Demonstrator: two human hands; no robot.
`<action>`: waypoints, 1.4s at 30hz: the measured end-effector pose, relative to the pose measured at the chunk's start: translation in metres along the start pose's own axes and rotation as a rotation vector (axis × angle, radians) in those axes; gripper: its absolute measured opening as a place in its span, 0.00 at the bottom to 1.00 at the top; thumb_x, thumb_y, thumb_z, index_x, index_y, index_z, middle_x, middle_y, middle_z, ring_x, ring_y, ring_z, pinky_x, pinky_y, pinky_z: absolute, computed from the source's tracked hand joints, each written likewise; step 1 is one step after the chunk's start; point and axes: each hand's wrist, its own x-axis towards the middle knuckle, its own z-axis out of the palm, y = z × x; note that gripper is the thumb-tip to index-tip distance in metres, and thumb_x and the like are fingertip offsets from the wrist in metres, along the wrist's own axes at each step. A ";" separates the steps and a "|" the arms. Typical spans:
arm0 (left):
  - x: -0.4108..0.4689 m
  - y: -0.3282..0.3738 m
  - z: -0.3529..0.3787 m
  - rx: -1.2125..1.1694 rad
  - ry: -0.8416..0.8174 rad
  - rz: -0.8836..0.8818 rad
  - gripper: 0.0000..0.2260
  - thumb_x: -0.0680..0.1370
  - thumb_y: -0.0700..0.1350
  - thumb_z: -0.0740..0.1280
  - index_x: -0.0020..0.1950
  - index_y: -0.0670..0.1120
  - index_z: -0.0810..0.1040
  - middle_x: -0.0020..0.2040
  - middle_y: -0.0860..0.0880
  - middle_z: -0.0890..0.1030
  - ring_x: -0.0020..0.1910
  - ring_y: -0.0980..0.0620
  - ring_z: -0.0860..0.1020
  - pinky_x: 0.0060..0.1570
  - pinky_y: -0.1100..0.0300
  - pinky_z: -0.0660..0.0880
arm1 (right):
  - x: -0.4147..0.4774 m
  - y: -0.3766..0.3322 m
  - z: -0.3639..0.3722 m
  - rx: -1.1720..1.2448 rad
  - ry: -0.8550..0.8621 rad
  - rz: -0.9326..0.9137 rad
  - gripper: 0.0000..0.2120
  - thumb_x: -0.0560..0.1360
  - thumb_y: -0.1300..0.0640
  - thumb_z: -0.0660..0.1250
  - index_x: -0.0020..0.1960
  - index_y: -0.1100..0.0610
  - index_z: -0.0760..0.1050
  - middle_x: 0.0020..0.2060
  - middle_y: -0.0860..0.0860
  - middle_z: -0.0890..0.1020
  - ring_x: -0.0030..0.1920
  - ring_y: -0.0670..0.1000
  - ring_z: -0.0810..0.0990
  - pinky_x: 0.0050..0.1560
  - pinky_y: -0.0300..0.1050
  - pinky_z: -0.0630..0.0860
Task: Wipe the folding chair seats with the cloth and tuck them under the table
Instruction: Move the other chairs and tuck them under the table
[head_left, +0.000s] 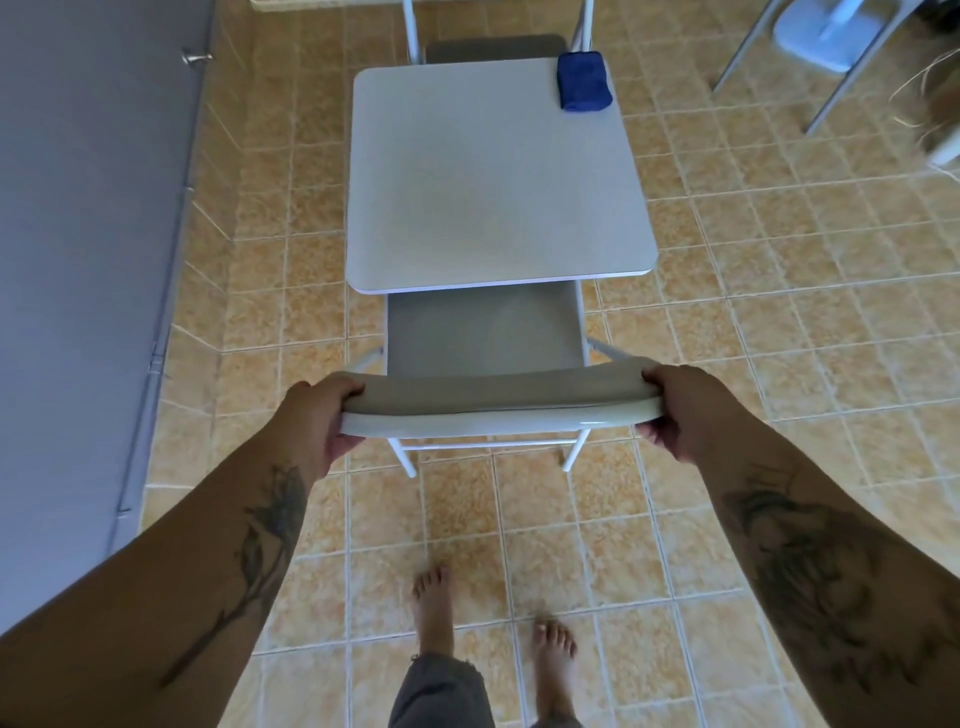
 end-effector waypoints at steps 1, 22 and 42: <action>-0.001 0.000 0.003 -0.009 0.011 0.008 0.35 0.61 0.49 0.75 0.67 0.44 0.70 0.63 0.39 0.76 0.52 0.42 0.81 0.40 0.51 0.81 | 0.004 -0.001 0.000 0.019 0.040 -0.010 0.18 0.77 0.57 0.62 0.66 0.60 0.67 0.44 0.58 0.75 0.34 0.54 0.75 0.22 0.40 0.73; -0.007 0.006 0.034 -0.048 0.054 0.071 0.23 0.73 0.42 0.69 0.67 0.43 0.70 0.60 0.41 0.77 0.46 0.48 0.79 0.33 0.56 0.78 | 0.024 -0.032 0.005 -0.113 0.192 -0.025 0.03 0.73 0.58 0.62 0.42 0.57 0.71 0.40 0.55 0.72 0.33 0.52 0.71 0.20 0.35 0.67; -0.013 0.023 0.029 0.262 0.035 0.038 0.25 0.70 0.56 0.66 0.66 0.51 0.71 0.60 0.47 0.78 0.55 0.48 0.78 0.43 0.51 0.74 | 0.025 -0.038 0.011 -0.239 0.198 -0.062 0.14 0.72 0.56 0.61 0.55 0.61 0.73 0.44 0.58 0.78 0.35 0.56 0.77 0.30 0.44 0.73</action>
